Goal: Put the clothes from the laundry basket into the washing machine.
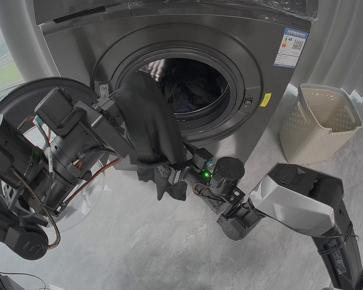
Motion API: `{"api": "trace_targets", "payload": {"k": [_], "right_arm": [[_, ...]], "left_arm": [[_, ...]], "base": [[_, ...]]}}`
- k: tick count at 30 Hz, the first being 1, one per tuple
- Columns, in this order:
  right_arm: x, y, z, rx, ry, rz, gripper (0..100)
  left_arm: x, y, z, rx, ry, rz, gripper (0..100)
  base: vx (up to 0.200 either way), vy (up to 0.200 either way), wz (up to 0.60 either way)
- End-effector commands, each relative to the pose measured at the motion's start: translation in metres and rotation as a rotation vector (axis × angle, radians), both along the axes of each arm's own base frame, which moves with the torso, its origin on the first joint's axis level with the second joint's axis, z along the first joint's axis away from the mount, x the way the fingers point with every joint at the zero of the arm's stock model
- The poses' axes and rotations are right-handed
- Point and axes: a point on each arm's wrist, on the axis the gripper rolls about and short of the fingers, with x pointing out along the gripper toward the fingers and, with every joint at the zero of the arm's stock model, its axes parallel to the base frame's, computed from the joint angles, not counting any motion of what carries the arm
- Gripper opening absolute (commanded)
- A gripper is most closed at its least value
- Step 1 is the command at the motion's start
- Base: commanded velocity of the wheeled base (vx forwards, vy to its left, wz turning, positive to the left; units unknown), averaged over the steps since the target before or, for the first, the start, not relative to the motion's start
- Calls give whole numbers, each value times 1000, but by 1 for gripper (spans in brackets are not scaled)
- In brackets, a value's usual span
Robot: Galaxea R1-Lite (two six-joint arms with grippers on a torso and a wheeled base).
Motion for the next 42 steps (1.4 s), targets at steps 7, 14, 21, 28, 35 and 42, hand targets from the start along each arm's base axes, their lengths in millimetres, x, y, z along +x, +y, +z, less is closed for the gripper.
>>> {"api": "trace_targets", "payload": {"k": [7,14,21,28,35,42], "right_arm": [[4,2,-7,4,-1,-9,0],[10,-13,7,22,-24,-41,0],[-1,-32,37,35,-37,-59,0],[-16,-59,64,41,-46,-86,0],[-26,-70,87,63,-72,-93,0],[-36,-70,109,91,-108,-80,0]], "left_arm": [[1,2,1,-4,-2,9,0],[7,9,2,-6,-2,49,0],[11,10,-3,6,18,65,0],[25,15,-29,65,103,114,0],[30,14,-79,196,249,121,0],[39,13,-126,320,388,135,0]], "base": [[0,0,0],[0,0,0],[0,0,0],[0,0,0],[0,0,0],[0,0,0]]}}
